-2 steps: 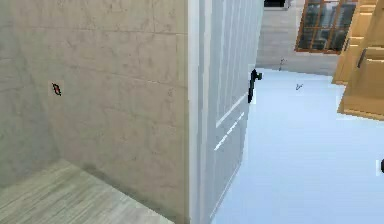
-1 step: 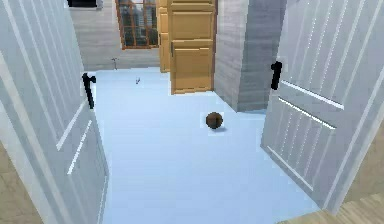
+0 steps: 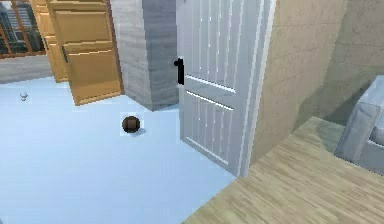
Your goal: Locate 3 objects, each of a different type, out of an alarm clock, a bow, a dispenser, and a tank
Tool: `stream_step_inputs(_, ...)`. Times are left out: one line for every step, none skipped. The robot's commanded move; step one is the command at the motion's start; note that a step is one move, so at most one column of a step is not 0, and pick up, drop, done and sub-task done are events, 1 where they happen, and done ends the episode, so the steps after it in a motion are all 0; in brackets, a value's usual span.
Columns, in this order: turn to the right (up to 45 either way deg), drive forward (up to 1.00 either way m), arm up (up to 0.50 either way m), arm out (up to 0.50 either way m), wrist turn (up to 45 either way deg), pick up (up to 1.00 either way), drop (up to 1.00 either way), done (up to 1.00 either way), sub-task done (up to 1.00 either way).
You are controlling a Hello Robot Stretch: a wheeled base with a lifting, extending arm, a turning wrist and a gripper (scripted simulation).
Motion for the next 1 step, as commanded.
stream_step_inputs(3.0,0.0,0.0,0.0,0.0,0.0,0.0,0.0,0.0)
